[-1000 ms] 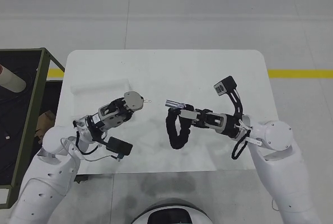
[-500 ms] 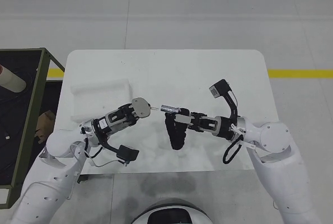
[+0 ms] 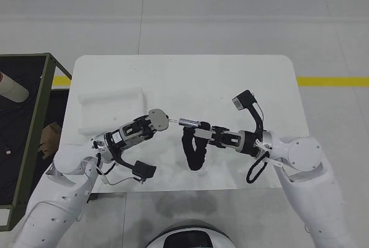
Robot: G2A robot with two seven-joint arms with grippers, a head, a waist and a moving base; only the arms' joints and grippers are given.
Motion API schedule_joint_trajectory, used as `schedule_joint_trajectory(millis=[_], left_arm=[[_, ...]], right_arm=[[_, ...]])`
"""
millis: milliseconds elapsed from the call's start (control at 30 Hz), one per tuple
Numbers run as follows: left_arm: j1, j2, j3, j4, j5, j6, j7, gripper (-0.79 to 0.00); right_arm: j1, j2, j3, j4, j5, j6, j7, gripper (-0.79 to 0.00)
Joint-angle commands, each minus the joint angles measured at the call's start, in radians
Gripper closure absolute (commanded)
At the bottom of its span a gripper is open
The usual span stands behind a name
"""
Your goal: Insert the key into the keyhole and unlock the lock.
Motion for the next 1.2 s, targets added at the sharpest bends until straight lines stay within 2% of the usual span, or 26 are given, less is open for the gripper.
schedule_joint_trajectory(millis=[0,667,1167], left_arm=[[0.001,0.000,0.002,-0.002,0.004,0.004,0.003,0.000],[0.012,0.001,-0.005,-0.017,0.082,0.058,-0.019,0.000],[0.022,-0.001,-0.006,-0.022,0.075,0.076,-0.035,0.000]], right_arm=[[0.001,0.001,-0.001,0.000,-0.001,0.000,-0.001,0.000],[0.013,0.012,-0.024,0.000,0.023,0.017,-0.002,0.000],[0.023,0.019,-0.038,0.000,0.029,0.021,-0.012,0.000]])
